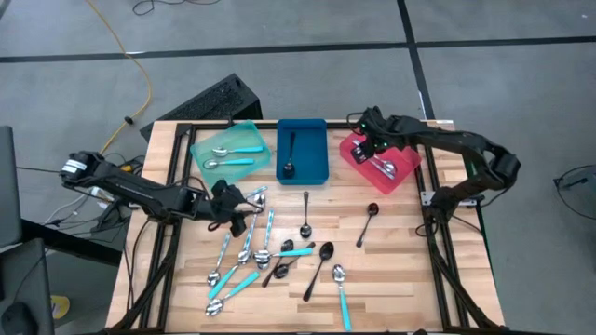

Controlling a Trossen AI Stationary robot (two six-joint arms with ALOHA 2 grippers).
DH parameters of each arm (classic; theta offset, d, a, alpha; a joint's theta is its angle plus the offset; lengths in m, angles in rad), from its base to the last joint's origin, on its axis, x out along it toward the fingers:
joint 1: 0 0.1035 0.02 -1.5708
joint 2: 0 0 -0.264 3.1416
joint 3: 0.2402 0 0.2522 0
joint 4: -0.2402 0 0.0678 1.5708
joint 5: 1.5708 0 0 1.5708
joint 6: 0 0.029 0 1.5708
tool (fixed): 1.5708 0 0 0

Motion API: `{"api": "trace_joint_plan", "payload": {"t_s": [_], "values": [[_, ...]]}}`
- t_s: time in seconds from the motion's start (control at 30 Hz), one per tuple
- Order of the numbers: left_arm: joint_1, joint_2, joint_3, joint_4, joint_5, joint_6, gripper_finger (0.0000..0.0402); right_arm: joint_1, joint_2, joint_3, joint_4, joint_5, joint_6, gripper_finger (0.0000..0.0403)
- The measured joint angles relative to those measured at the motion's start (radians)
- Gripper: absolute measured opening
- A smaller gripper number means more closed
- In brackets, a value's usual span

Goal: Sort silverware by color (type)
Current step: Put the white patterned spoon into the pink bin

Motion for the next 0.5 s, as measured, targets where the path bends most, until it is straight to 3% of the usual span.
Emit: {"api": "trace_joint_plan", "payload": {"t_s": [0.5], "values": [[-0.094, 0.299, 0.083, 0.003, -0.085, -0.179, 0.0189, 0.053, -0.025, 0.0, 0.002, 0.0, 0.029, 0.0171]]}}
